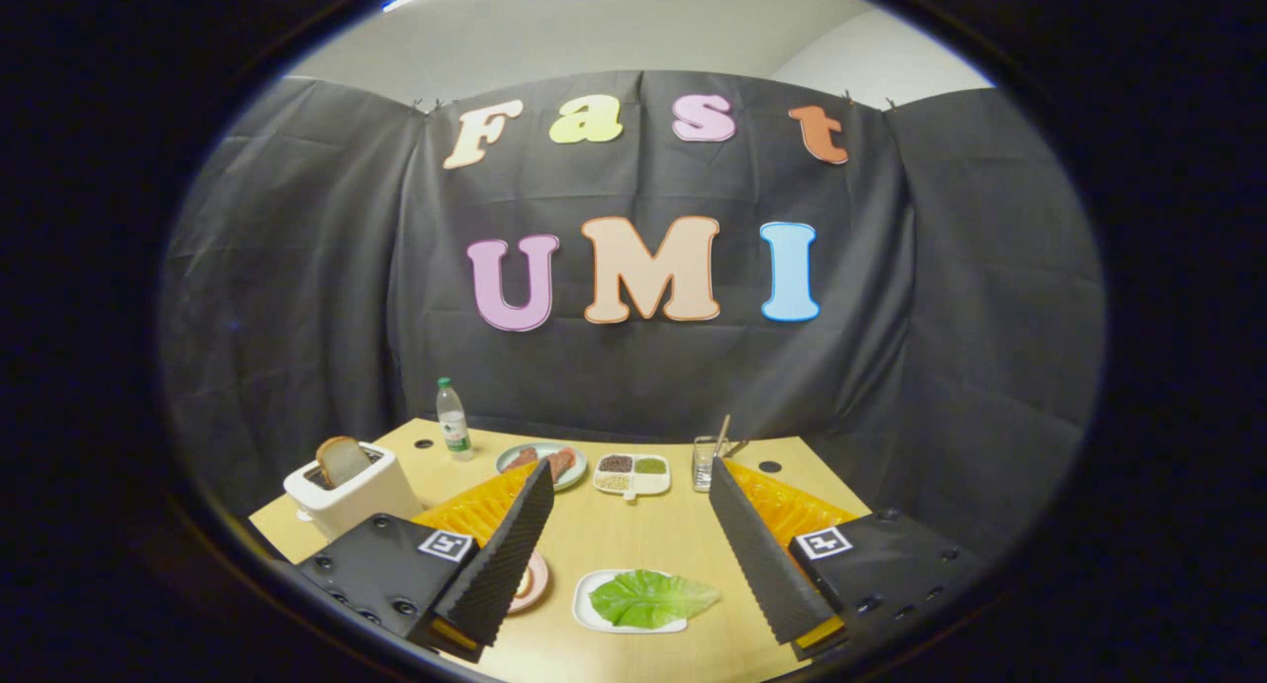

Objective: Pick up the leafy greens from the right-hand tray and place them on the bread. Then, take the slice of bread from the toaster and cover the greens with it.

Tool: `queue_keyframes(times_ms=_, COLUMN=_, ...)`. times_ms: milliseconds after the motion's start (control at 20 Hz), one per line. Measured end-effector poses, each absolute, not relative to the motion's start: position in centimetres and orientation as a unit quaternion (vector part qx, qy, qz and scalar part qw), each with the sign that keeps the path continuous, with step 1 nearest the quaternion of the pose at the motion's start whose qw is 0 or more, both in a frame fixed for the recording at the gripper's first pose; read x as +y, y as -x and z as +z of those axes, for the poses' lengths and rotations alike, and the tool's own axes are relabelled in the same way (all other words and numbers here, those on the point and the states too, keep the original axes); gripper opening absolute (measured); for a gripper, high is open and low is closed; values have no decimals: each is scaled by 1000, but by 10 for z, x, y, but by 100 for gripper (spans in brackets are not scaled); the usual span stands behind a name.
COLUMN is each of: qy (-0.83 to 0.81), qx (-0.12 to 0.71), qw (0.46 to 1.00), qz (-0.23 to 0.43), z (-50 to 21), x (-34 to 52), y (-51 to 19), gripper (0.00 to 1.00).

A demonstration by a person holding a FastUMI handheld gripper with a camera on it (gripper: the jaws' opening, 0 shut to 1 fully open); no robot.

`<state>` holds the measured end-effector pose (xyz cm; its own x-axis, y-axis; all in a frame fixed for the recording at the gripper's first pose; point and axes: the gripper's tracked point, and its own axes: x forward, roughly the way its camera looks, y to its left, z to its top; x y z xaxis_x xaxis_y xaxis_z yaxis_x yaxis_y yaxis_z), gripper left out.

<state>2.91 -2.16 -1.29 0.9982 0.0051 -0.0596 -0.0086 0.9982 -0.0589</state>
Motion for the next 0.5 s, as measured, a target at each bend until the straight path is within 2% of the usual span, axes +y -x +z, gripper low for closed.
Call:
queue_keyframes(times_ms=250, qy=41, qx=63, qw=997, qz=18, z=-22, x=-53, y=-51, gripper=100)
queue_keyframes(times_ms=500, qy=45, qx=166, qw=983, qz=60, z=-64, x=-86, y=-77, gripper=100)
